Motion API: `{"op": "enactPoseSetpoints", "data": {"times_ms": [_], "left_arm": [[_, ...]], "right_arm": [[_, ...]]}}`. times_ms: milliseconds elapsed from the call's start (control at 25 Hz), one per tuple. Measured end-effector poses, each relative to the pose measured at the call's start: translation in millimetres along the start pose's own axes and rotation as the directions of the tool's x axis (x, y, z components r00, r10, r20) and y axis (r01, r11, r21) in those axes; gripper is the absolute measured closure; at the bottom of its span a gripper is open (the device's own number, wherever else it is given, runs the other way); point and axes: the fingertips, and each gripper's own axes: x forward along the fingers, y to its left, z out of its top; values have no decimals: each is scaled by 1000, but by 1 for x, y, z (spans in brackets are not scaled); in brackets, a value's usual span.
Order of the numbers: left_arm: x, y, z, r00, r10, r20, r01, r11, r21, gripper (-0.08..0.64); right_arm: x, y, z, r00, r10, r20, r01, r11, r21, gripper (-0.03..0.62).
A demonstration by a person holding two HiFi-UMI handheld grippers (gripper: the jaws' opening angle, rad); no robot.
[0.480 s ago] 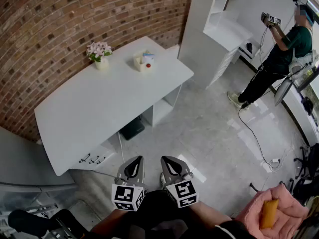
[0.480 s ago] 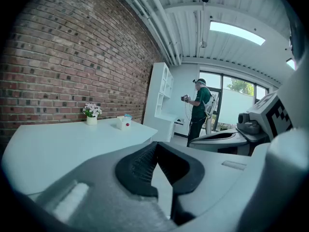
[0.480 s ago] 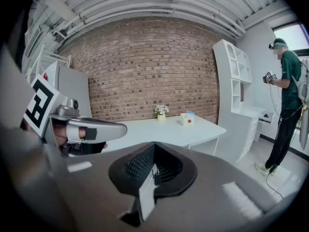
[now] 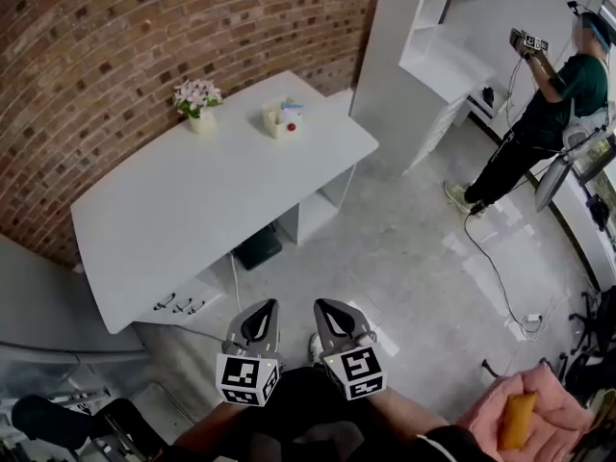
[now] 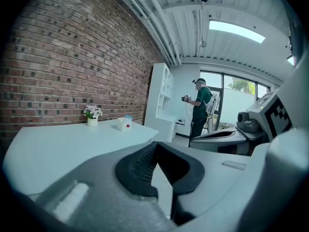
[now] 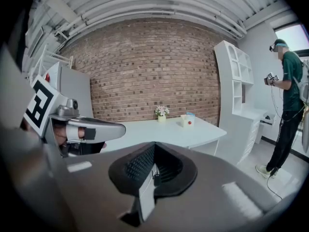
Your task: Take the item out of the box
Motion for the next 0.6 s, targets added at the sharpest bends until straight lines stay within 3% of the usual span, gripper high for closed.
{"op": "enactPoseSetpoints", "data": {"times_ms": [600], "left_arm": [[25,-23,14,999,36,25,-36,999,21,555]], "right_arm": [[-6,-34,14,997,46,56,-45,999,-14,592]]}}
